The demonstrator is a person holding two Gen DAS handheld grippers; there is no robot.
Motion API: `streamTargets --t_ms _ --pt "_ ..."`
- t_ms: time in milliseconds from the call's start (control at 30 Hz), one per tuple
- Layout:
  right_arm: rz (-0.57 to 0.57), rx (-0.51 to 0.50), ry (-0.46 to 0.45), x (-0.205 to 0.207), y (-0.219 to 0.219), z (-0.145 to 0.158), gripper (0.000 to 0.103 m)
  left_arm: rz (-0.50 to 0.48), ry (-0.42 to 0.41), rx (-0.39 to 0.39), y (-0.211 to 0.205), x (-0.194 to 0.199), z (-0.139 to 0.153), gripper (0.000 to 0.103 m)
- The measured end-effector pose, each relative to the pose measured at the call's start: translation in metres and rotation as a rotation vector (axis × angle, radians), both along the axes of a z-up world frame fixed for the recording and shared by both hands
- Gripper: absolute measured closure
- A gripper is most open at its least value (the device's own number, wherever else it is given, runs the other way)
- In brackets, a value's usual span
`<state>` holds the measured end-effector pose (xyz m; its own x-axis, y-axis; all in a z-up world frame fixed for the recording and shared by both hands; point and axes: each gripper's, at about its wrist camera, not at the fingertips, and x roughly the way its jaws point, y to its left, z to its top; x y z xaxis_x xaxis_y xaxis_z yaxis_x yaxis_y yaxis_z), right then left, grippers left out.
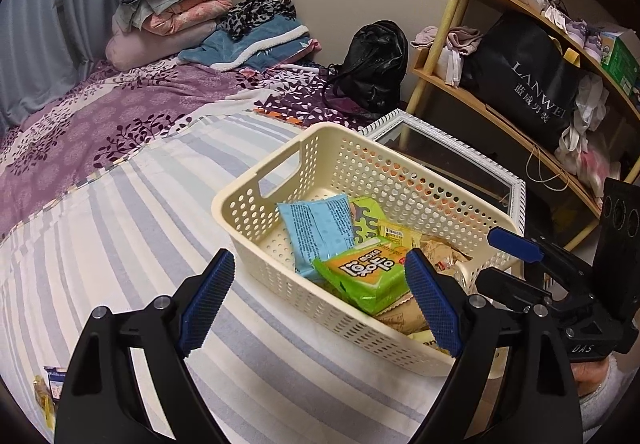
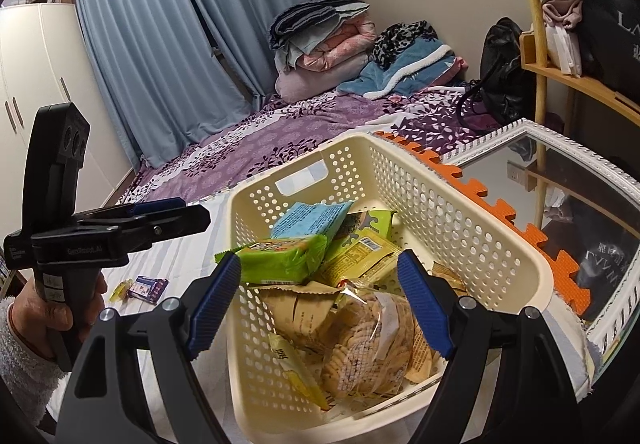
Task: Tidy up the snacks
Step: 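Open the right tool over the basket while the left tool drops the MOKA pack in, then move both open tools back to the remaining snacks on the sheet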
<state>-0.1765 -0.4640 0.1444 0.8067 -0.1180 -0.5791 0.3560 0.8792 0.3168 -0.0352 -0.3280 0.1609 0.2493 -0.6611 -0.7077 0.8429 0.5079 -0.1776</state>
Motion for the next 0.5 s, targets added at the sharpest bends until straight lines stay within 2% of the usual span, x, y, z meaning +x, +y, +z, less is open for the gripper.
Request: streamTargets --t_ms 67,133,200,500 --pt "0.003 -0.002 0.0 0.001 0.003 0.001 0.019 0.01 0.005 -0.001 0.004 0.001 -0.001 0.014" --pt "0.004 0.002 -0.002 0.003 0.007 0.003 0.014 0.03 0.007 0.001 0.01 0.002 -0.003 0.006" --pt "0.01 0.002 -0.009 0.005 0.011 0.005 0.011 0.051 0.02 -0.001 0.017 0.005 -0.005 0.005" --pt "0.101 -0.01 -0.015 0.024 0.044 0.013 0.011 0.165 0.037 0.0 0.064 0.026 -0.012 0.005"
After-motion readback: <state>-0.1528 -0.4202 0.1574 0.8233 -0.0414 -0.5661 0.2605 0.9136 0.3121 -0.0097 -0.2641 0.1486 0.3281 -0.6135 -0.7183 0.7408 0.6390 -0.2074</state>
